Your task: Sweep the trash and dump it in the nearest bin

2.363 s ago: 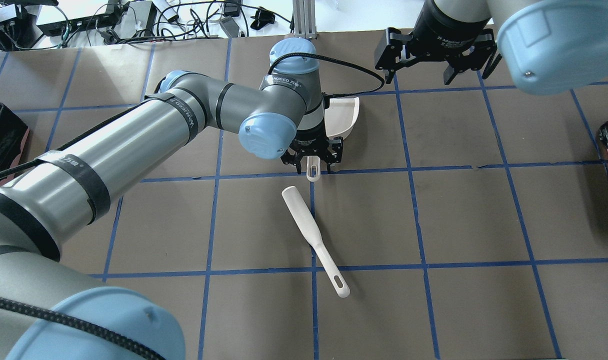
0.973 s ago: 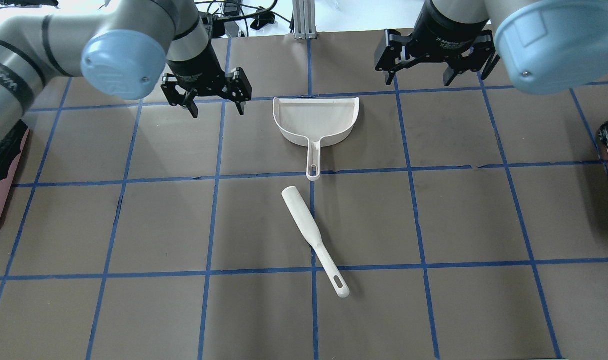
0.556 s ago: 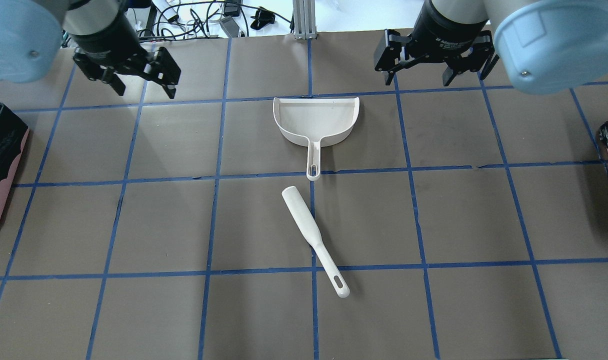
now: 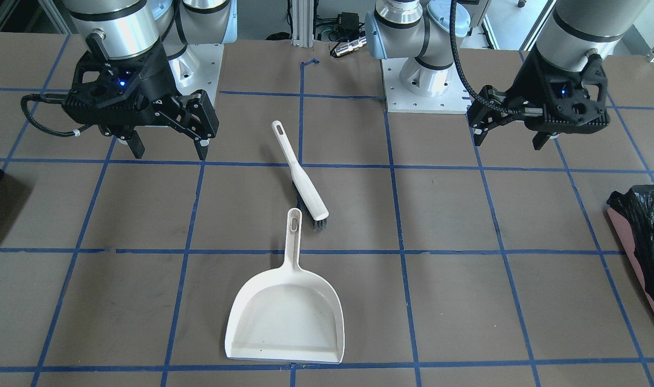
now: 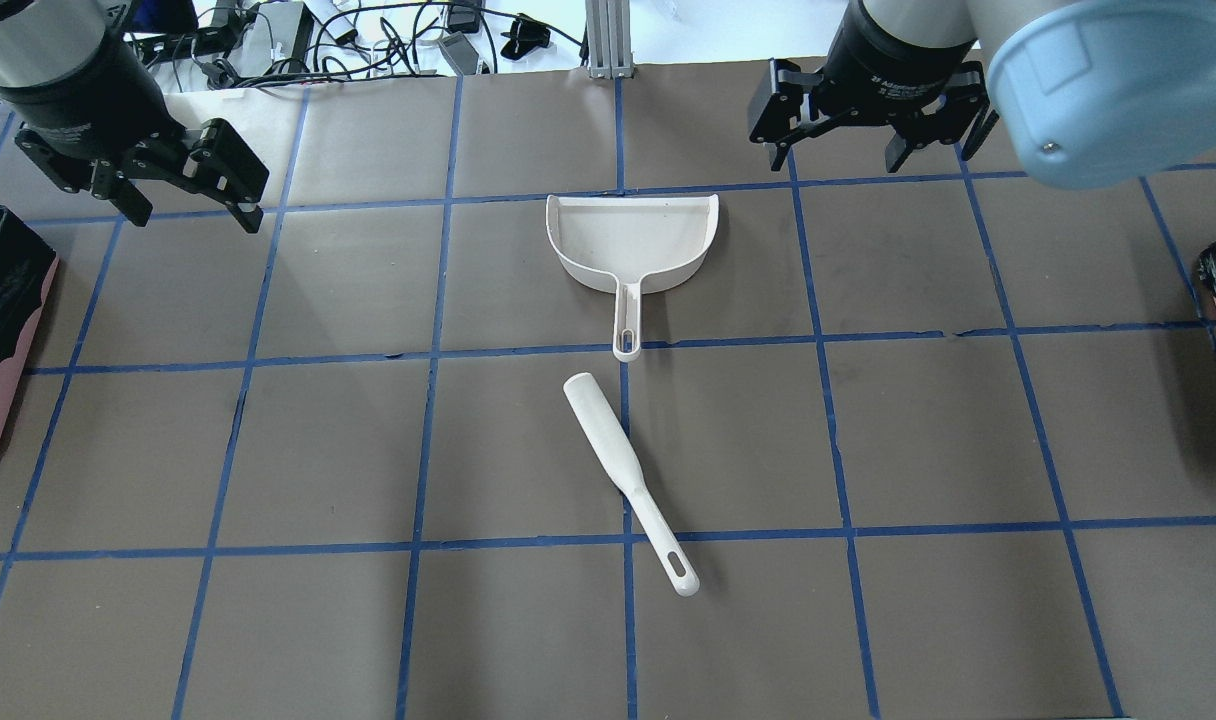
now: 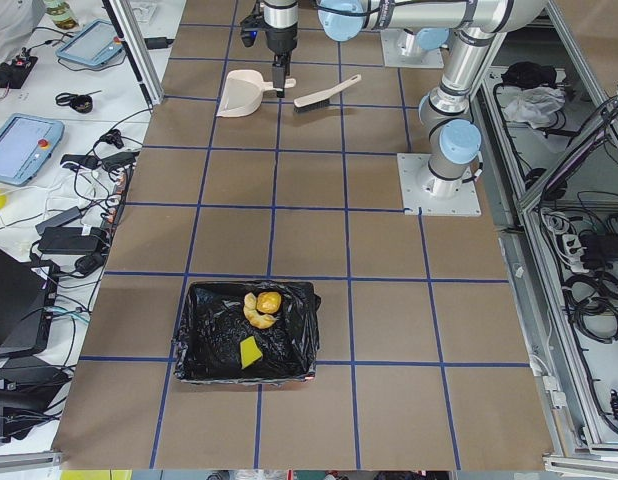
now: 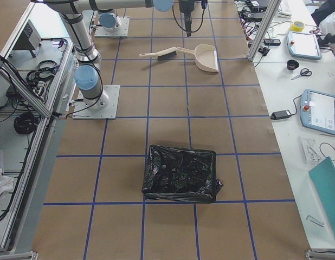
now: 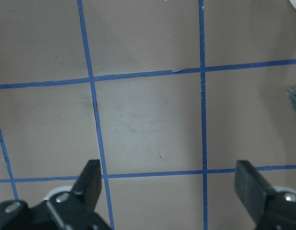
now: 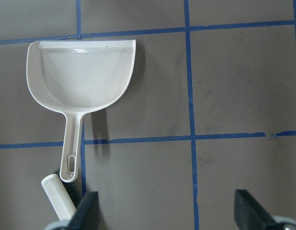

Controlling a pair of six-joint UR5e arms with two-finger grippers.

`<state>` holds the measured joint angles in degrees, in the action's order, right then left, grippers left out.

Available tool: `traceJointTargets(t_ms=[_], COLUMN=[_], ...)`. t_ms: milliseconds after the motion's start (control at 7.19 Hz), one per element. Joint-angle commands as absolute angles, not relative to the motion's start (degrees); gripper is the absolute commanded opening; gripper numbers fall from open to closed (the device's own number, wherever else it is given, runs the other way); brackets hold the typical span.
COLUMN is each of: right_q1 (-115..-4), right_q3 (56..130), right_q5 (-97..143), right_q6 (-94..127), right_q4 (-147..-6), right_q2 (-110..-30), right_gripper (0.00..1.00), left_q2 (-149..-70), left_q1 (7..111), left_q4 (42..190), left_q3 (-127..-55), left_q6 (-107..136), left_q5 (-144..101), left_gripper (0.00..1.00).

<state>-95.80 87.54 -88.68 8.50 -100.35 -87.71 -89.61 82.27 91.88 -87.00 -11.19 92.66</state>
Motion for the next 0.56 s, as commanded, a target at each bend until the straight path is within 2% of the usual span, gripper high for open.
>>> traceJointTargets(t_ms=[0,417], right_q1=[-95.8,-95.8], right_q3=[87.5,87.5], right_q5=[-88.8,-88.8], right_q6=[8.5,8.5], right_q4=[-100.3,-100.3], right_q2=[-87.7,-87.7], right_gripper=[1.00,1.00], left_q2=[-88.0,-88.1], left_q1=[83.5,84.0], left_q4=[92.0,92.2], left_q3=[-86.9,-87.4], left_q6=[-4.9,-5.0], left_q5=[88.9,89.1], left_gripper=[1.00,1.00])
